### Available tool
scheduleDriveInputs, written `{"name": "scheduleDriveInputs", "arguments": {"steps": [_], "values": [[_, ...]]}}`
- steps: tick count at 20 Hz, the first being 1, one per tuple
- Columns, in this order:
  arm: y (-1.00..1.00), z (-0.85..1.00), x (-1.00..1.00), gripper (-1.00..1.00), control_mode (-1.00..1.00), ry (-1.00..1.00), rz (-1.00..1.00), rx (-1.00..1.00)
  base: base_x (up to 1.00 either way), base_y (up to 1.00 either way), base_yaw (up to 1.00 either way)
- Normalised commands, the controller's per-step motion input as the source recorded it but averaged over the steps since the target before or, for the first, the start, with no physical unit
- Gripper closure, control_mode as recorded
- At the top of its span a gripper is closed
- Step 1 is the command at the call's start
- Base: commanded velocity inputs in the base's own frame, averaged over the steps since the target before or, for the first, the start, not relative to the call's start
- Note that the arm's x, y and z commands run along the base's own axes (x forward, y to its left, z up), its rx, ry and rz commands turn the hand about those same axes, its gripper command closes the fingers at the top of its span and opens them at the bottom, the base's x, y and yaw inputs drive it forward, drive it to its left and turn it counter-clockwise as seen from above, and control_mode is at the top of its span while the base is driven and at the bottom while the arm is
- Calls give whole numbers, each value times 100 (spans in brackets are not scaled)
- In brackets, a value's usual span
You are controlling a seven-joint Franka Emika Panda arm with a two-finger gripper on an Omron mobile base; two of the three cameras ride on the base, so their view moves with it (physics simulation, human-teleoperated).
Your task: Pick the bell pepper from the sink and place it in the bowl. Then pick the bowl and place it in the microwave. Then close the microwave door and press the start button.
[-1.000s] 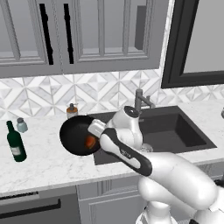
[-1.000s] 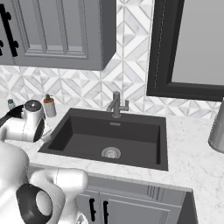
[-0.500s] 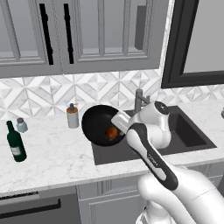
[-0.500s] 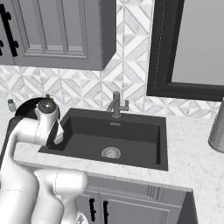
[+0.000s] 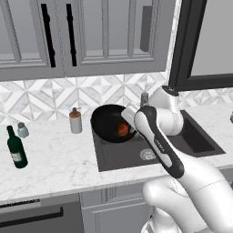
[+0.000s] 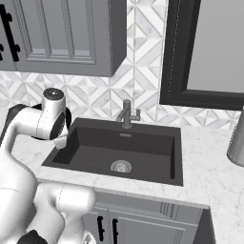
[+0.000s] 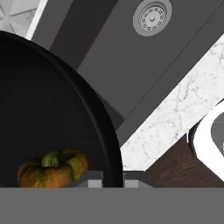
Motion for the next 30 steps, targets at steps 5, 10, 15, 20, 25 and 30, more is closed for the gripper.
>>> {"name": "scheduleDriveInputs", "arguments": {"steps": [5, 10, 15, 20, 25, 30], "values": [[-1, 3, 0, 100, -100, 4, -5, 0, 0, 0, 0], [6, -3, -32, 100, -100, -1, -8, -1, 0, 0, 0], [5, 0, -16, 100, 100, -1, -7, 0, -58, 19, -41], [0, 0, 0, 100, 100, 0, 0, 0, -61, 11, -73], [0, 0, 0, 100, 100, 0, 0, 0, -42, 10, -84], [0, 0, 0, 100, 100, 0, 0, 0, -31, 5, -88]]}}
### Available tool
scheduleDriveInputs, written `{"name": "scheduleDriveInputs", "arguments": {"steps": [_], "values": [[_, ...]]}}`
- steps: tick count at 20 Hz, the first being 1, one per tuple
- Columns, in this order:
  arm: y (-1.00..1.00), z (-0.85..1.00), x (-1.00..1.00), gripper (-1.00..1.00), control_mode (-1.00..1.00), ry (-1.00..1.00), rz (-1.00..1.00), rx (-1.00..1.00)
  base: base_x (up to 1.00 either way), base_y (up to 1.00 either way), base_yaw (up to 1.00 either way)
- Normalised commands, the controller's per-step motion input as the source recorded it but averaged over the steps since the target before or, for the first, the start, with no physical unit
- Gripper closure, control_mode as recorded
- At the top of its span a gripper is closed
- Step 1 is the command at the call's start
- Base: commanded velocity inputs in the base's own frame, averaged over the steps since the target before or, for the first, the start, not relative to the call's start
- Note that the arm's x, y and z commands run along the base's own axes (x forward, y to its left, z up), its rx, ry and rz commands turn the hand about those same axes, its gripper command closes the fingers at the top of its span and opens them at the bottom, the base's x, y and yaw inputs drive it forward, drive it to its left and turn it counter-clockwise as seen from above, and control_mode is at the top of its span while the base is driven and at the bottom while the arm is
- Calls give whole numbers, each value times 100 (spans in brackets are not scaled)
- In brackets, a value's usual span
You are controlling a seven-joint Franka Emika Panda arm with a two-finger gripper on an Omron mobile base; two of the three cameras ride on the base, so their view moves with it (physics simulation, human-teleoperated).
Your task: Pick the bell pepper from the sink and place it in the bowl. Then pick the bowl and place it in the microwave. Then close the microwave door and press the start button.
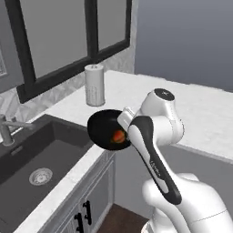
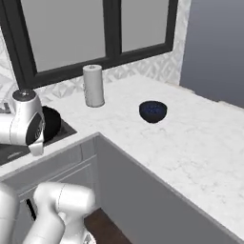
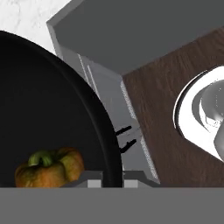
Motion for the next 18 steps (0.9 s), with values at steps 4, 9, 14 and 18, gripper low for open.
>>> {"name": "scheduleDriveInputs", "arguments": {"steps": [4, 9, 14, 18], "values": [[0, 0, 0, 100, 100, 0, 0, 0, -22, 0, -96], [0, 0, 0, 100, 100, 0, 0, 0, -13, 0, -98], [0, 0, 0, 100, 100, 0, 0, 0, -10, 0, -99], [0, 0, 0, 100, 100, 0, 0, 0, -5, 0, -99]]}}
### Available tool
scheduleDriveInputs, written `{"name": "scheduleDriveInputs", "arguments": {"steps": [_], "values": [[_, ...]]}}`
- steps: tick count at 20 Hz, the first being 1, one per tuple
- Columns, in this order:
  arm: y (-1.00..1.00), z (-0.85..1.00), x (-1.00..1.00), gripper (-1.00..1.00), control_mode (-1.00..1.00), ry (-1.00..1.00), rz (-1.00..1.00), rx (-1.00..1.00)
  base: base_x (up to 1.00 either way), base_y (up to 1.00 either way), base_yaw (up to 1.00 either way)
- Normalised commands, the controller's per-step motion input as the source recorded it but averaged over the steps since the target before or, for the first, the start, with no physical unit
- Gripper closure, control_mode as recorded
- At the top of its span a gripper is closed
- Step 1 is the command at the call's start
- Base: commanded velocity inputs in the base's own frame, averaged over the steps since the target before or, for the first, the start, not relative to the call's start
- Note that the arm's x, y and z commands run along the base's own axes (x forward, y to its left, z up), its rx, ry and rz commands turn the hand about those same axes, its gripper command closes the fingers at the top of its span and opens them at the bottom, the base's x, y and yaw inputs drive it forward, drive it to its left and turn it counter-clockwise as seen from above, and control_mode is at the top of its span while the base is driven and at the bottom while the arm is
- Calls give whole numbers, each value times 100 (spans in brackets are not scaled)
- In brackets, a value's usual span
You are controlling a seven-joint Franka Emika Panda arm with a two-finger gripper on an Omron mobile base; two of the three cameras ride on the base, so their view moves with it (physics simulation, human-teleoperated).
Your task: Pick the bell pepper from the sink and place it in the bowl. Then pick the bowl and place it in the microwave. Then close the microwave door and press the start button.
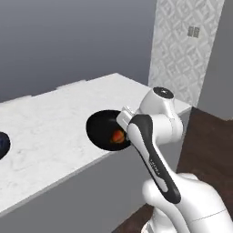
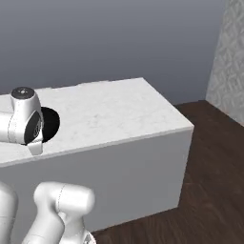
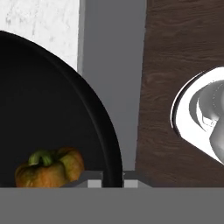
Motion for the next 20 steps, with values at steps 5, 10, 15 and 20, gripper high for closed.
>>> {"name": "scheduleDriveInputs", "arguments": {"steps": [5, 10, 15, 20], "values": [[0, 0, 0, 100, 100, 0, 0, 0, -3, 0, -97], [0, 0, 0, 100, 100, 0, 0, 0, 3, -3, -93], [0, 0, 0, 100, 100, 0, 0, 0, 63, -45, -68], [0, 0, 0, 100, 100, 0, 0, 0, 98, -65, -34]]}}
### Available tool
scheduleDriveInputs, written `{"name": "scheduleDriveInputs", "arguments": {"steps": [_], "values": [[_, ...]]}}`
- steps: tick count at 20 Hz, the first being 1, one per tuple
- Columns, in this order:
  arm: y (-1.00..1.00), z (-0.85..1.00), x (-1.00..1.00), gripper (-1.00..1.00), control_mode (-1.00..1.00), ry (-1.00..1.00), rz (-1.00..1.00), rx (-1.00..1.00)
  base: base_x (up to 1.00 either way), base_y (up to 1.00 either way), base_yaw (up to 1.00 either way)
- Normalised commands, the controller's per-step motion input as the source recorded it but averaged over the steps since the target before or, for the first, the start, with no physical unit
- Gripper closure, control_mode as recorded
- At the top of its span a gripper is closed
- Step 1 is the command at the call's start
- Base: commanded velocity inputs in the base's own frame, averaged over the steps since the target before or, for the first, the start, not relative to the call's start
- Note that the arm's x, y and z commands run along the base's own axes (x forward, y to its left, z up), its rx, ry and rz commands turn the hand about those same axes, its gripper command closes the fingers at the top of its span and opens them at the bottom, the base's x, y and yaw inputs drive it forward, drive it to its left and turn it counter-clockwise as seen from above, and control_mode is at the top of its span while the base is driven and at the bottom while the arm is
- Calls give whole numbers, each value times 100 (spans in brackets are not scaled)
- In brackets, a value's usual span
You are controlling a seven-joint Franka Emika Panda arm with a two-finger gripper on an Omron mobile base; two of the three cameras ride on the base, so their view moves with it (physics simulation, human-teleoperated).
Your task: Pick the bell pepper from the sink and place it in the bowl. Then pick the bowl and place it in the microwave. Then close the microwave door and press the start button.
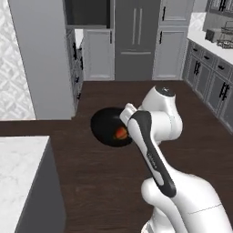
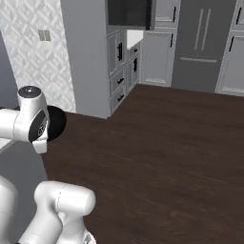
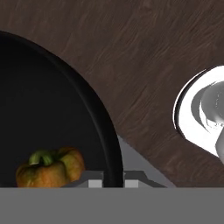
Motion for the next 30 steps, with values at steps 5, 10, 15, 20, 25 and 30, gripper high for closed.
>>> {"name": "scheduleDriveInputs", "arguments": {"steps": [5, 10, 15, 20, 25, 30], "values": [[0, 0, 0, 100, 100, 0, 0, 0, 100, -72, -10], [0, 0, 0, 100, 100, 0, 0, 0, 100, -76, 0], [0, 0, 0, 100, 100, 0, 0, 0, 89, -91, 0], [0, 0, 0, 100, 100, 0, 0, 0, 98, -81, 4], [0, 0, 0, 100, 100, 0, 0, 0, 100, -52, 8], [0, 0, 0, 100, 100, 0, 0, 0, 100, -26, 11]]}}
